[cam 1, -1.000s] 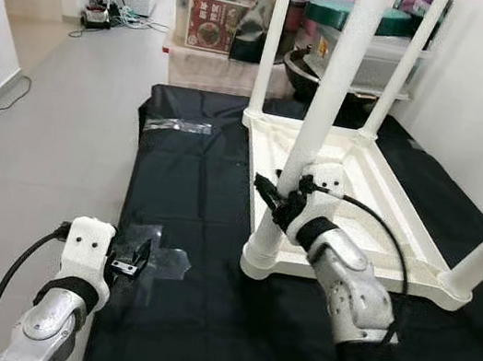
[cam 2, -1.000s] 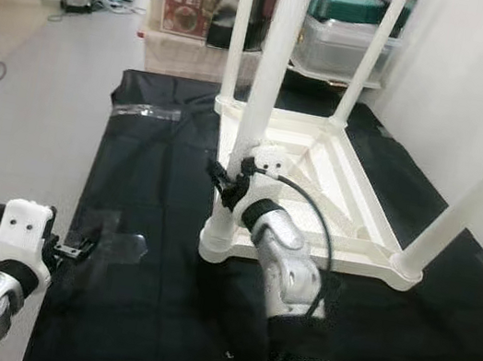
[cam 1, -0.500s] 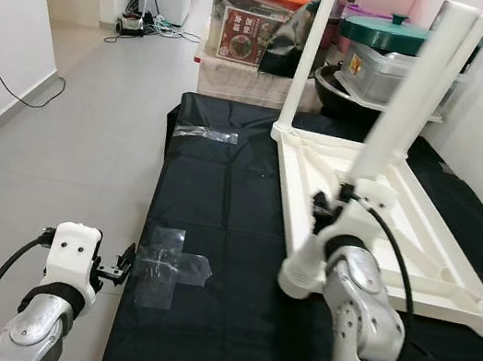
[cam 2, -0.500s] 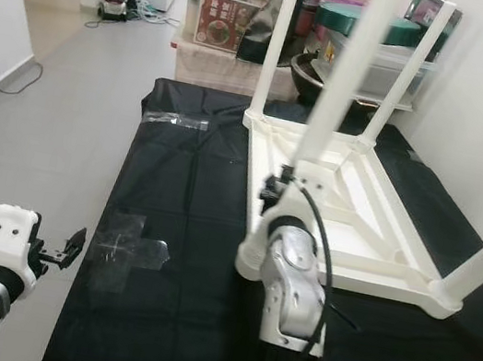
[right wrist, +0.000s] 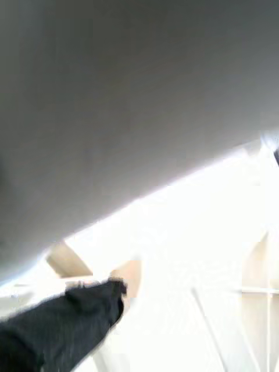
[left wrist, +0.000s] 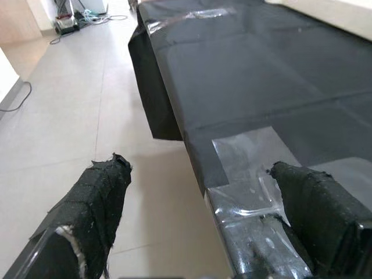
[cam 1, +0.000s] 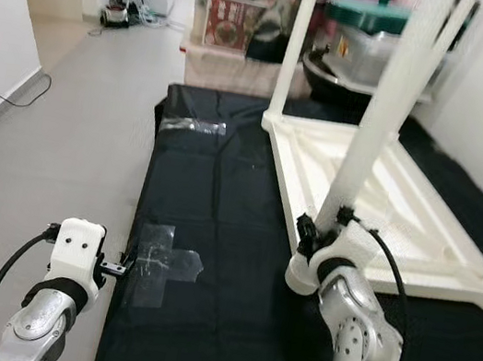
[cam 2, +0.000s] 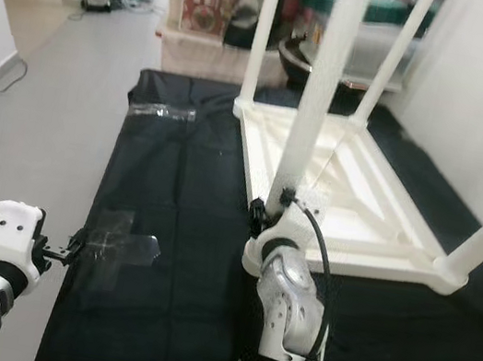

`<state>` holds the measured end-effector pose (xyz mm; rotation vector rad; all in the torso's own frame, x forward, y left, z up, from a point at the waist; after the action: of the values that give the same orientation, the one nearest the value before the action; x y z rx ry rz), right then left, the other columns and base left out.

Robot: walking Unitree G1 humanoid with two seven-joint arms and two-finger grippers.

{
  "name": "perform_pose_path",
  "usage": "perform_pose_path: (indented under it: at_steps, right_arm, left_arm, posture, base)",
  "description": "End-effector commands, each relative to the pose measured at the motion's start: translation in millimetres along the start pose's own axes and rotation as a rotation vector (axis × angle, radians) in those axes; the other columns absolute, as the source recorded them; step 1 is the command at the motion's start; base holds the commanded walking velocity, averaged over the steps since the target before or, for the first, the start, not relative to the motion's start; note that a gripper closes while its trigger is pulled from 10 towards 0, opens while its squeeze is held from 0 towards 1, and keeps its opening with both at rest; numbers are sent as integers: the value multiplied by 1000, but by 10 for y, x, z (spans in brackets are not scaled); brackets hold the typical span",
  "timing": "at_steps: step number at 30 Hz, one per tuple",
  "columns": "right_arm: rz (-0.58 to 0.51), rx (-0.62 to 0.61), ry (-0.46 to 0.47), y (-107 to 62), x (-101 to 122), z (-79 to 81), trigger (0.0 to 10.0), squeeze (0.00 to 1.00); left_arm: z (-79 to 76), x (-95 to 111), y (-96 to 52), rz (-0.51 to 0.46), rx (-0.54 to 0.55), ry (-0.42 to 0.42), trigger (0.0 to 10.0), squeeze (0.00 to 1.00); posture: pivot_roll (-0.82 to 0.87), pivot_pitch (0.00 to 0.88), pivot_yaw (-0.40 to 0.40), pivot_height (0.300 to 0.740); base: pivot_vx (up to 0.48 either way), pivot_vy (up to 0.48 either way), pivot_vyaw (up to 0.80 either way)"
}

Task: Building children table

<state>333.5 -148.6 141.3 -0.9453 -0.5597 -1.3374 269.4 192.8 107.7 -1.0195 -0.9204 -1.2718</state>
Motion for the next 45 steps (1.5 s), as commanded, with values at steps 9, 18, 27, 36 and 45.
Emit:
perform_pose_path:
  at_steps: [9,18,27,36,45]
  right_arm:
    - [-146,190,-95,164,675,203,10000,1000]
    - [-64,212,-121,204,625,182,10000,1000]
    - [-65,190,-87,313,652,207,10000,1000]
    - [-57,51,-79,472,565,173,10000,0]
    - [-121,223,-180,387,513,487,10000,0]
  left_arm:
    - [2,-43,40,12,-22,27,10000,0]
    - [-67,-45,62,9,-29,20,10000,0]
    - [17,-52,60,9,-16,29,10000,0]
    - [-75,-46,63,5,-21,27,10000,0]
    - [14,46,67,-37,27,25,10000,0]
  posture:
    - [5,0,-18,740]
    - [-4,0,-24,740]
    - [1,0,-32,740]
    - [11,0,-39,740]
    - [15,0,-38,740]
  base:
    - [0,0,0]
    - [0,0,0]
    - [0,0,0]
    - [0,0,0]
    - [0,0,0]
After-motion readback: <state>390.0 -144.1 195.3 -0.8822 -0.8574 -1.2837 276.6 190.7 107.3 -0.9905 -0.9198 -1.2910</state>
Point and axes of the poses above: a point about 5 cm out from each wrist's last joint towards the gripper, its own y axis pointing out of the wrist towards the gripper, its own x axis along the axis of the wrist's last joint, z = x × y, the point moved 3 cm from there along y, pointing out of the wrist towards the gripper, and after that the axes turned 14 degrees about y, right-handed, at the moved point
